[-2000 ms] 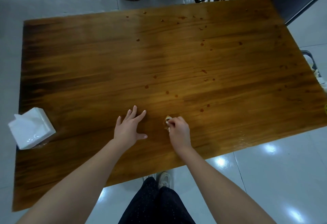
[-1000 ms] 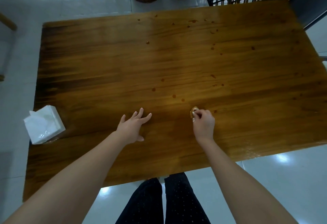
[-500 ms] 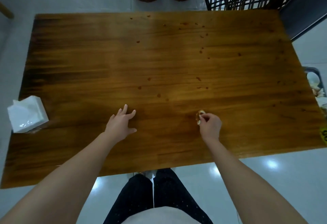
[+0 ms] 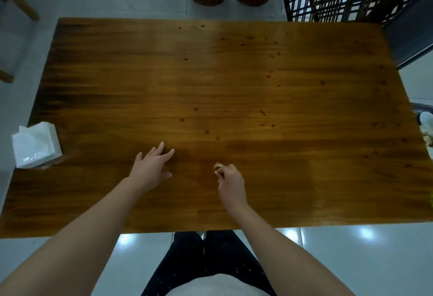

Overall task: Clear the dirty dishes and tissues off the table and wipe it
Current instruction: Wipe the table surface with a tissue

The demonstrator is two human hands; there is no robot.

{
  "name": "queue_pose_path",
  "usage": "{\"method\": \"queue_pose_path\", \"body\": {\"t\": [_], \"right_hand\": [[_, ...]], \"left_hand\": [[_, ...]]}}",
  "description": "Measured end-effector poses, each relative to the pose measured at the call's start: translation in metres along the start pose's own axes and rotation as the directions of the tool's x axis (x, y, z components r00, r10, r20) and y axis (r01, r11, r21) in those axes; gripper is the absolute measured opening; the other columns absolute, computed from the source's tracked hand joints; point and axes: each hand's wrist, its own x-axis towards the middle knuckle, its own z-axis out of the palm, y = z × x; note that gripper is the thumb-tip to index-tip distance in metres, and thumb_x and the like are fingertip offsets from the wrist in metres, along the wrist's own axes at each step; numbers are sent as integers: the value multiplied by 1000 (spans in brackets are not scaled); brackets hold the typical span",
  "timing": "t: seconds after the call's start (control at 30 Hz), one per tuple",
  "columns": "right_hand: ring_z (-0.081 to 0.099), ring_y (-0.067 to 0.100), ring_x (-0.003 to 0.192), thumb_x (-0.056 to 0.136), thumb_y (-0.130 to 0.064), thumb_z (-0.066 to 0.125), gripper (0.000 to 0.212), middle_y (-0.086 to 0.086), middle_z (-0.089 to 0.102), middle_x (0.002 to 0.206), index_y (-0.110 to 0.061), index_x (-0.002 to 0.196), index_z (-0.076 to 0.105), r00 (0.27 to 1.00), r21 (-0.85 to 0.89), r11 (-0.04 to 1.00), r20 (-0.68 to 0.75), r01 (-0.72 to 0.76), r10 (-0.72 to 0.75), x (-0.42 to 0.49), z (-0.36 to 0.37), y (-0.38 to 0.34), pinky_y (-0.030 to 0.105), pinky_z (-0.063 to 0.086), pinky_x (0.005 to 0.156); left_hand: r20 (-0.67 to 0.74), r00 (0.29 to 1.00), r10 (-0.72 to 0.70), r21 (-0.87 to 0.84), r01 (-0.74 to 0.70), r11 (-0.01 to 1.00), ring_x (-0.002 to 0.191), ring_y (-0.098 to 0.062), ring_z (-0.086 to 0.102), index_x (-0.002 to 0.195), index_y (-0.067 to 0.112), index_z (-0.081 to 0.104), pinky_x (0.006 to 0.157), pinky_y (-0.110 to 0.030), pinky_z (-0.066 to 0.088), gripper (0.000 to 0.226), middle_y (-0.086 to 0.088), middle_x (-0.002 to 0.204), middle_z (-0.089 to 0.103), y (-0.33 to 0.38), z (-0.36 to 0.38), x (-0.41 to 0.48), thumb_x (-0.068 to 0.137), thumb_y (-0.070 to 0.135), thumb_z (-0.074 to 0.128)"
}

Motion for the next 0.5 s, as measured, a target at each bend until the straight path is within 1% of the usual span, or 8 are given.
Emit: {"method": "queue_pose_path", "body": {"t": [0.07,0.13,0.2,0.27,0.33,0.4,0.47,0.5], "right_hand": [[53,9,85,96,-8,51,18,-2,55,97,-10,103,68,1000,28,999,-17,-22,23,6,-7,5,23,50,76],[55,12,87,96,-10,51,18,0,57,99,-10,104,67,987,92,988,-94,-124,133,20,-27,14,22,48,74],[58,20,96,95,-10,53,18,8,61,105,-6,106,68,938,109,961,-215,-253,271,38,-53,28,26,47,78],[58,25,101,94,-9,55,20,14,63,108,-1,107,67,883,99,938,-317,-333,347,50,-76,42,31,48,85],[58,25,102,94,-10,55,20,14,64,109,-1,107,67,845,117,923,-373,-366,382,53,-83,48,27,46,82],[58,22,97,94,-10,55,18,12,64,107,-3,105,68,852,136,923,-355,-360,385,48,-70,38,25,45,77],[56,16,88,95,-12,54,16,9,62,104,-7,101,68,900,161,934,-259,-318,351,42,-43,19,22,44,71],[55,12,85,95,-12,54,16,6,62,103,-9,101,68,932,155,947,-193,-280,307,39,-29,7,18,42,68]], "left_hand": [[-5,1000,9,-14,-10,1000,149,-24,8,153,34,16,118,-50,13,75,-4,162,3,0,-2,-1,93,35,60],[-25,1000,10,-38,-11,999,149,-24,9,153,33,17,119,-48,15,74,-4,163,3,-1,-6,-1,93,34,60],[-42,999,-2,-61,0,998,149,-25,8,154,32,15,119,-48,16,76,-5,163,3,-2,-10,1,93,33,61],[-49,999,-12,-71,8,997,149,-27,8,154,31,12,118,-48,16,79,-6,163,3,-5,-15,3,93,33,61],[-52,998,-24,-73,20,997,149,-28,8,154,32,10,118,-49,17,81,-6,163,2,-10,-18,6,92,34,62],[-46,998,-39,-84,35,996,149,-29,8,154,33,9,118,-49,17,83,-7,163,1,-14,-19,10,91,35,63],[-41,998,-46,-95,42,995,149,-30,8,154,33,8,118,-50,17,85,-7,163,1,-19,-19,13,90,36,64],[-39,998,-49,-95,45,994,149,-30,7,154,34,7,118,-50,17,86,-7,163,0,-21,-19,15,90,36,65]]}}
